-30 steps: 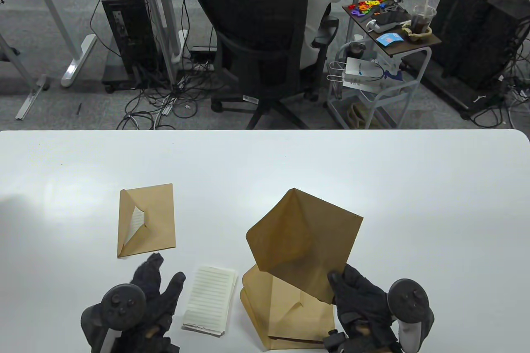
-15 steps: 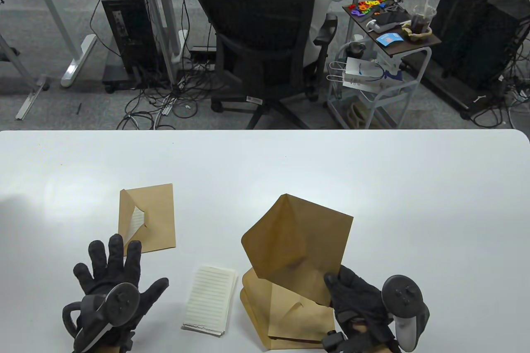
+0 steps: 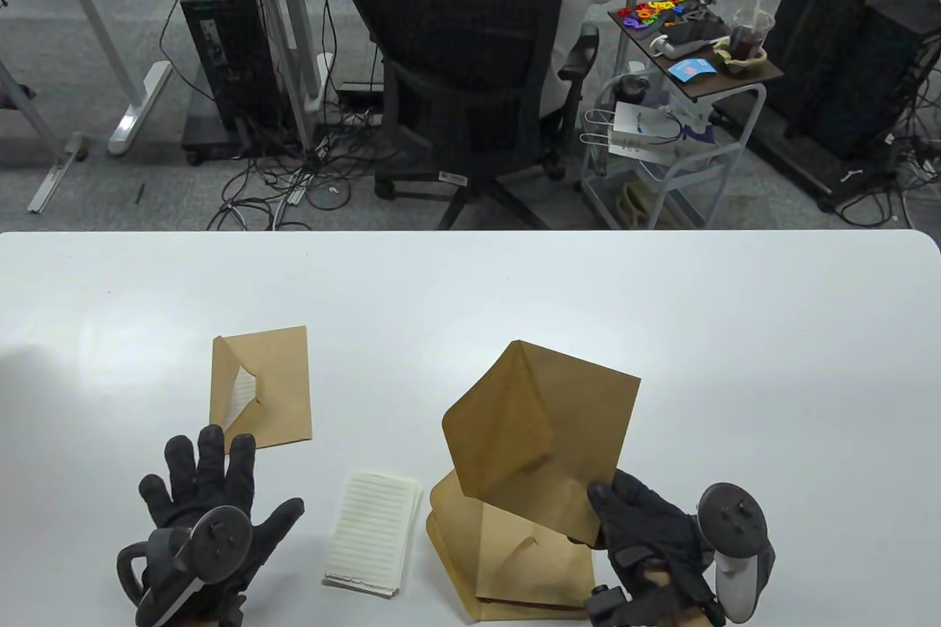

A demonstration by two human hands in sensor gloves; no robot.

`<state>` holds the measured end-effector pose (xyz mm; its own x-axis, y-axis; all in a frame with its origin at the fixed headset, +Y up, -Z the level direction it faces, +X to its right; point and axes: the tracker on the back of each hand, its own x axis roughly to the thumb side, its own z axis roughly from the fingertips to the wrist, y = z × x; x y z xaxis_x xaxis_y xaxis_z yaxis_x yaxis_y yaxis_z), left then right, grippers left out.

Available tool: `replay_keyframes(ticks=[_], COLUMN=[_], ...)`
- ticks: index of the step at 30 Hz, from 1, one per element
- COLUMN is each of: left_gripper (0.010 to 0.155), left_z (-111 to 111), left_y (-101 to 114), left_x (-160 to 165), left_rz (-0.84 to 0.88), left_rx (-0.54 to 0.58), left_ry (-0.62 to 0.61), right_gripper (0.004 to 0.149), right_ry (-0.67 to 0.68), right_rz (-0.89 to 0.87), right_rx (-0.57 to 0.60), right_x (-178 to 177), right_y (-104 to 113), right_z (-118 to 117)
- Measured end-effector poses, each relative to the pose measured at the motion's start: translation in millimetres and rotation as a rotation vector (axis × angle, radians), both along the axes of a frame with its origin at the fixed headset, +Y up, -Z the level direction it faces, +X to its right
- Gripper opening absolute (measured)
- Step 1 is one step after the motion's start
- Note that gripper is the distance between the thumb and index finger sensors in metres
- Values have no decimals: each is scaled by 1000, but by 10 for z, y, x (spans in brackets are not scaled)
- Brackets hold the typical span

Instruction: Pull paper from envelopes and stack

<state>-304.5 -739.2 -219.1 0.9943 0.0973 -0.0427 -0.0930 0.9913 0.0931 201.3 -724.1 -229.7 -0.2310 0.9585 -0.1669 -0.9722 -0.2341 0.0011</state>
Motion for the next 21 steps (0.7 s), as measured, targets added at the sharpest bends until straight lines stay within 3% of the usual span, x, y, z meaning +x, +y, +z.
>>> replay_keyframes(ticks=[6,15,21], left_gripper=[102,102,101], left_z=[-1,13,17], left_y=[2,13,7], left_x=[-19,-45,-48], left_rz=[23,38,53], left_rx=[-3,-3,-8], left_ry=[10,22,20], right_gripper=[43,44,46], right_ry=[43,98,89], right_rz=[130,221,334], right_rx=[-205,-378,-397], right_x=[-15,-147,-204], right_y=[-104,-309,-380], right_z=[-36,-52,-54])
